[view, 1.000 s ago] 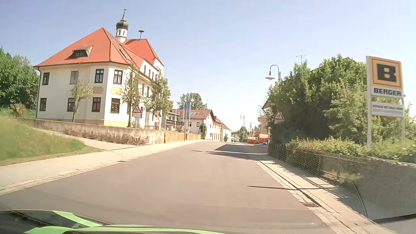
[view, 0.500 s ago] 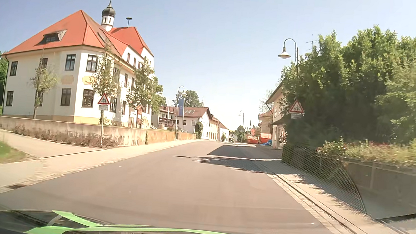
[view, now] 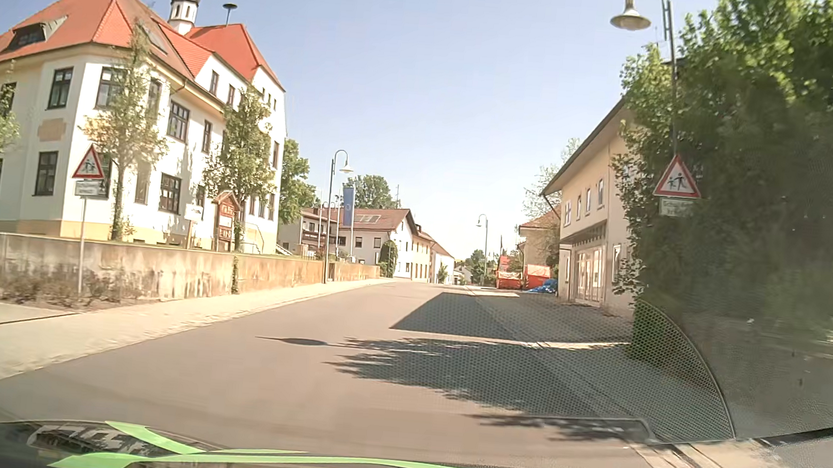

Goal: Follow the waypoints while adhering to traffic rules and regulations

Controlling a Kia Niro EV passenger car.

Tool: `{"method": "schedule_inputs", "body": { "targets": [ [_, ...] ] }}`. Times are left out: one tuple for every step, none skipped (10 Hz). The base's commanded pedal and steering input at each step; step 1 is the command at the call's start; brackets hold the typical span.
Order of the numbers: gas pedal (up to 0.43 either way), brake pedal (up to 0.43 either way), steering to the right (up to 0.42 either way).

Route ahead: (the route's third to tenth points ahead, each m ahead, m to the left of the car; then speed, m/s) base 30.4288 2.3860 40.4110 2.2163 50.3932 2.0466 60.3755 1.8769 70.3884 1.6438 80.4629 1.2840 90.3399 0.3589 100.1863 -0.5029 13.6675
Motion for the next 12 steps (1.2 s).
{"method": "schedule_inputs", "body": {
  "targets": [
    [0.138,0.0,0.001],
    [0.138,0.0,0.002],
    [0.15,0.0,0.001],
    [0.15,0.0,-0.001],
    [0.15,0.0,-0.004],
    [0.15,0.0,-0.006],
    [0.157,0.0,-0.007],
    [0.157,0.0,-0.006],
    [0.157,0.0,-0.006],
    [0.157,0.0,-0.006],
    [0.157,0.0,-0.005],
    [0.157,0.0,-0.006]
  ]
}}
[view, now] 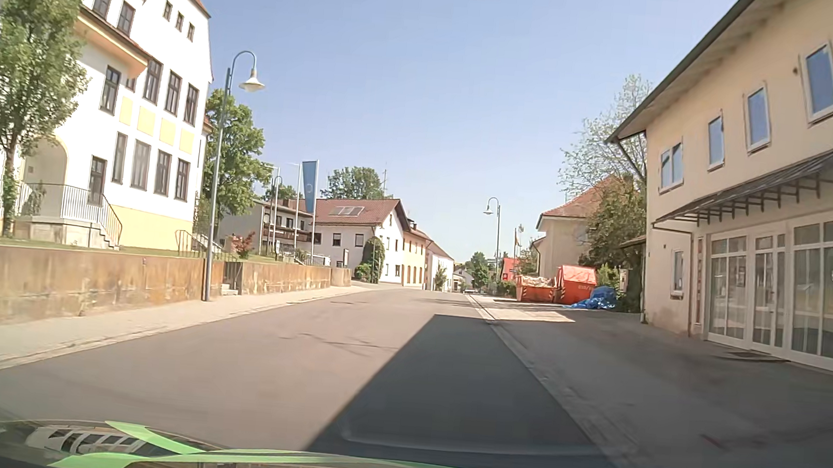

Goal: Follow the waypoints while adhering to traffic rules and regulations

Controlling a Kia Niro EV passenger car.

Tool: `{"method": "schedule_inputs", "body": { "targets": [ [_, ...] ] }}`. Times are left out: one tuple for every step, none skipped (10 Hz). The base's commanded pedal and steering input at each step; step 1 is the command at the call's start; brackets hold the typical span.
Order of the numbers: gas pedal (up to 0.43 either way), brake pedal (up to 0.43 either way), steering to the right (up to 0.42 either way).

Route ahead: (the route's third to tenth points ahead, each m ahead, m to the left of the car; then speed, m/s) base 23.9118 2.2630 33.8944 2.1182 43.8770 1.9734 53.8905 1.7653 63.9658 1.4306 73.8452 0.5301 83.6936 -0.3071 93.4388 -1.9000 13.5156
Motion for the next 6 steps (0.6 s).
{"method": "schedule_inputs", "body": {
  "targets": [
    [0.15,0.0,-0.005],
    [0.118,0.0,-0.006],
    [0.11,0.0,-0.006],
    [0.098,0.0,-0.006],
    [0.098,0.0,-0.005],
    [0.098,0.0,-0.005]
  ]
}}
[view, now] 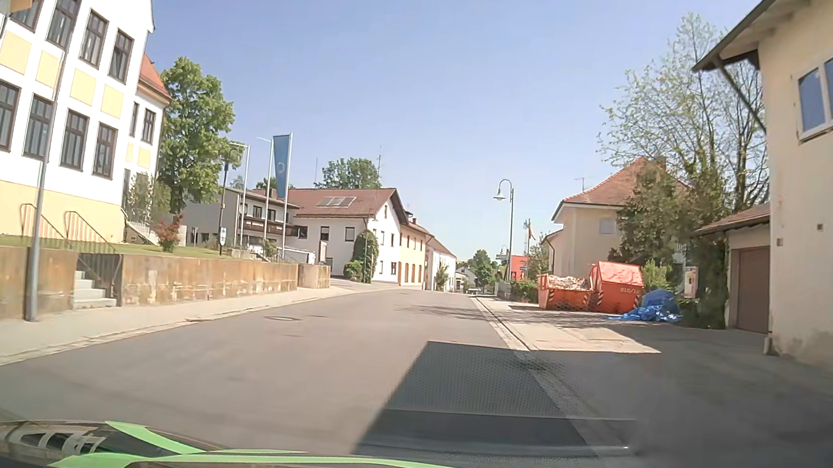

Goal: Follow the waypoints while adhering to traffic rules and regulations

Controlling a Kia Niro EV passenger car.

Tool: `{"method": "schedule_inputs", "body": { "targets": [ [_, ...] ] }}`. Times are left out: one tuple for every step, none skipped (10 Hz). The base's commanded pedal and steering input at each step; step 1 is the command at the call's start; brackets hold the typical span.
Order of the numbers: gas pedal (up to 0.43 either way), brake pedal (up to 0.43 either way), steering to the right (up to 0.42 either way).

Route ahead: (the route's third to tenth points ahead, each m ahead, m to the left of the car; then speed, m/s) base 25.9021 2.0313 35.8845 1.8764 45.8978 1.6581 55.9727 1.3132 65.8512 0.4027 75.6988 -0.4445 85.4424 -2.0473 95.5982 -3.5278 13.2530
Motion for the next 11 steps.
{"method": "schedule_inputs", "body": {
  "targets": [
    [0.098,0.0,-0.005],
    [0.098,0.0,-0.004],
    [0.098,0.0,-0.003],
    [0.098,0.0,-0.001],
    [0.098,0.0,-0.001],
    [0.098,0.0,0.0],
    [0.098,0.0,0.0],
    [0.098,0.0,0.0],
    [0.067,0.0,0.0],
    [0.067,0.0,0.0],
    [0.067,0.0,0.0]
  ]
}}
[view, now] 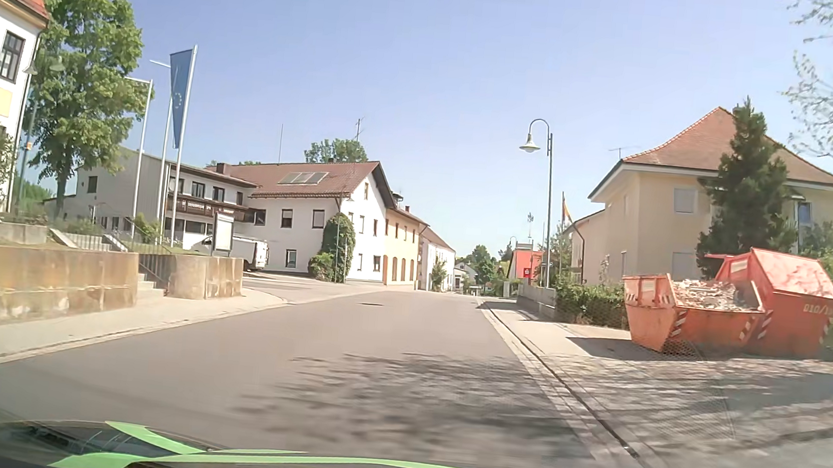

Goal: Follow the waypoints while adhering to traffic rules and regulations

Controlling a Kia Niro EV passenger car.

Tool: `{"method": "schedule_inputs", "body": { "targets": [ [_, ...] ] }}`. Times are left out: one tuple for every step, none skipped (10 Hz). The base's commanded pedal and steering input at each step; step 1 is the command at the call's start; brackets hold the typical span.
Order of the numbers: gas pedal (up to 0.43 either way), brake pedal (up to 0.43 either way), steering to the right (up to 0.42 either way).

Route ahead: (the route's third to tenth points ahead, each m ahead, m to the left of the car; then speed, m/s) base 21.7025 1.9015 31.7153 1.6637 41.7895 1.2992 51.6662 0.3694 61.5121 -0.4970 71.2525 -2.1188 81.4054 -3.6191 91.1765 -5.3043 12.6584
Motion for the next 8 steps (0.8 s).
{"method": "schedule_inputs", "body": {
  "targets": [
    [0.067,0.0,0.0],
    [0.079,0.0,0.0],
    [0.079,0.0,0.0],
    [0.079,0.0,0.0],
    [0.079,0.0,0.0],
    [0.079,0.0,0.0],
    [0.079,0.0,0.0],
    [0.079,0.0,0.0]
  ]
}}
